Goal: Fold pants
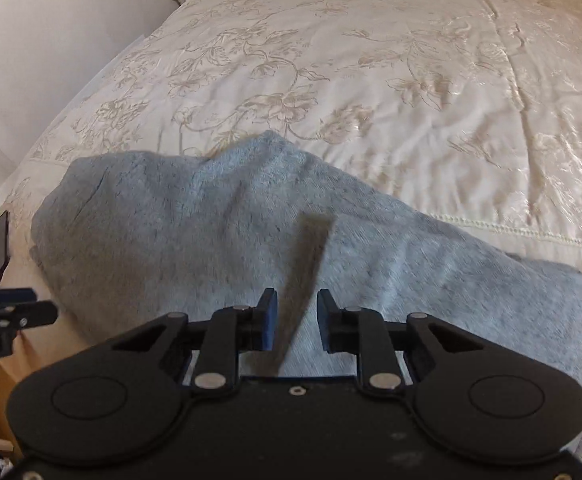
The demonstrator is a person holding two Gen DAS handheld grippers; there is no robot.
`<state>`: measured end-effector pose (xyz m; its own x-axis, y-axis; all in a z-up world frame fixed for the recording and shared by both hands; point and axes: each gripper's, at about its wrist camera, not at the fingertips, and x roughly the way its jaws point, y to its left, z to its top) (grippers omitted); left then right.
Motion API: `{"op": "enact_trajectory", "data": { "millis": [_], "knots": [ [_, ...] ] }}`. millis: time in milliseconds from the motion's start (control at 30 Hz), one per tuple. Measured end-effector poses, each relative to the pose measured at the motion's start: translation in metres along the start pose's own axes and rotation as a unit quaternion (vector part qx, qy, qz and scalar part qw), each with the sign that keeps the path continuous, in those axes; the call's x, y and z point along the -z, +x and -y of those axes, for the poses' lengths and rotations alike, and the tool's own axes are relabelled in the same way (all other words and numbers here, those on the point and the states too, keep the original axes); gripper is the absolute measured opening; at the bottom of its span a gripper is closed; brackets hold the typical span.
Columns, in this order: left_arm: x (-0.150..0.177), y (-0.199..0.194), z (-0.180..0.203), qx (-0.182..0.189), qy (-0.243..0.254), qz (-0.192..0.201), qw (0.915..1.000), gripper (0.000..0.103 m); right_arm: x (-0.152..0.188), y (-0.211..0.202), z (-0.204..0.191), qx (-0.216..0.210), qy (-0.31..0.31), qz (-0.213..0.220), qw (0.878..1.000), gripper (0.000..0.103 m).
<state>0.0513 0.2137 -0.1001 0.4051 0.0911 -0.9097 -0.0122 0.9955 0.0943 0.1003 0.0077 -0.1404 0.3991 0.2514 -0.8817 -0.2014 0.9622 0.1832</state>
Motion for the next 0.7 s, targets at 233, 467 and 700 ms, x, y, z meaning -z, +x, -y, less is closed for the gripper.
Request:
{"op": "enact_trajectory", "data": {
  "millis": [233, 467, 700],
  "knots": [
    [-0.043, 0.025, -0.074, -0.005, 0.008, 0.011, 0.9999, 0.04, -0.04, 0.071, -0.027, 0.051, 0.084, -0.031, 0.995, 0.022],
    [-0.08, 0.071, -0.15, 0.076, -0.034, -0.011, 0.9964, 0.054, 0.013, 0.062, -0.077, 0.044, 0.041, -0.072, 0.996, 0.023],
    [-0.065, 0.137, -0.173, 0.12, -0.015, -0.111, 0.9864, 0.065, 0.032, 0.037, -0.094, 0.047, 0.063, -0.08, 0.994, 0.023]
  ]
}}
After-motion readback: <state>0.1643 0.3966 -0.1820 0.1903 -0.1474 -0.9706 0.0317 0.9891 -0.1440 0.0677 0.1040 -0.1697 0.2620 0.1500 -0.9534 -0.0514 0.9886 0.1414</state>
